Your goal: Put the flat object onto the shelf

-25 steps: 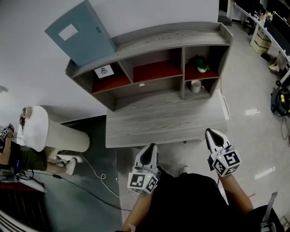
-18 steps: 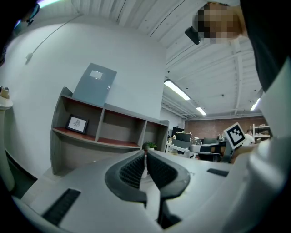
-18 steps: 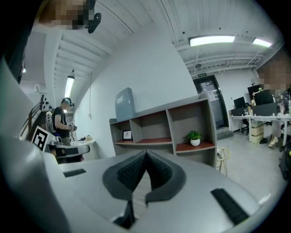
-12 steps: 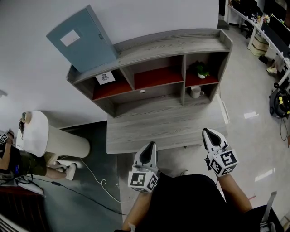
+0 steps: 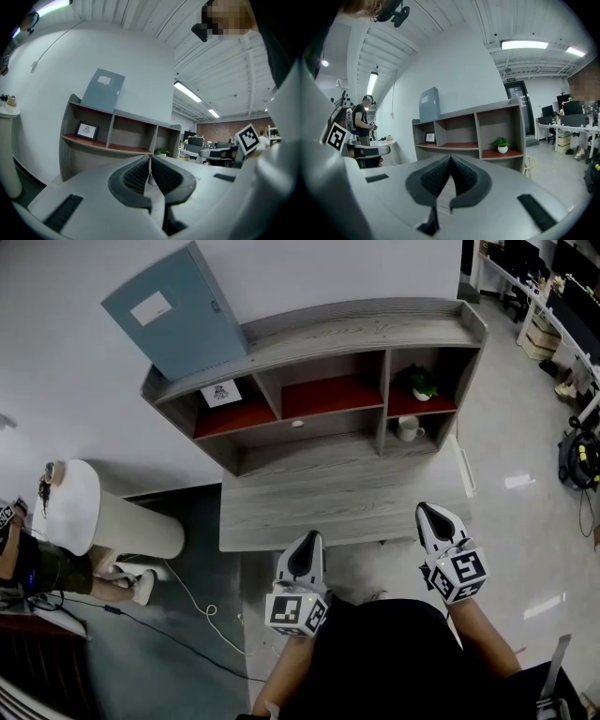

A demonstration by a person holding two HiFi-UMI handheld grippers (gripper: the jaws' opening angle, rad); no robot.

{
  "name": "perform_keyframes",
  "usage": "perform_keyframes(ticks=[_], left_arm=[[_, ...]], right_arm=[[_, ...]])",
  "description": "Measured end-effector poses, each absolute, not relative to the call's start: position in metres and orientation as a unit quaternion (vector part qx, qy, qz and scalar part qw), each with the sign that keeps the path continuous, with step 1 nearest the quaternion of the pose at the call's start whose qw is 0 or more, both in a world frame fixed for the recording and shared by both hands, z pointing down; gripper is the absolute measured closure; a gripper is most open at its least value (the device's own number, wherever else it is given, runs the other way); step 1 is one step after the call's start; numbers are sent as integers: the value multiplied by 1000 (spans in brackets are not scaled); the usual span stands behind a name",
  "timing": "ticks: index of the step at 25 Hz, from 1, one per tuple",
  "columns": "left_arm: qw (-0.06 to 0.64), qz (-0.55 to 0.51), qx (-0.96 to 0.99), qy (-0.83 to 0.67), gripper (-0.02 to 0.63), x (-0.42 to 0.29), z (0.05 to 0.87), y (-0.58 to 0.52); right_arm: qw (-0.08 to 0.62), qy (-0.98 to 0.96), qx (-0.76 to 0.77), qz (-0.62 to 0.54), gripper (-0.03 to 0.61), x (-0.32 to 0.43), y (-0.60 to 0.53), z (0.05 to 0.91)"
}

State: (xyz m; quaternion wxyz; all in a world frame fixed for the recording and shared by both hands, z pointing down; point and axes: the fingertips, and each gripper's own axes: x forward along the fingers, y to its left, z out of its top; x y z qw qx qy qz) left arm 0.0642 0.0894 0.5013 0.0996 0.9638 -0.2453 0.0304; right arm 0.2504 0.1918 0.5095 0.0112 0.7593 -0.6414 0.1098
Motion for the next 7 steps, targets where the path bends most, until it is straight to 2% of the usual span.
perform_keyframes(ticks=[7], left_arm=[[105,30,958,-265,592,58,507,96]], right_arm=[[14,-651,751,108,578,247,192,511]])
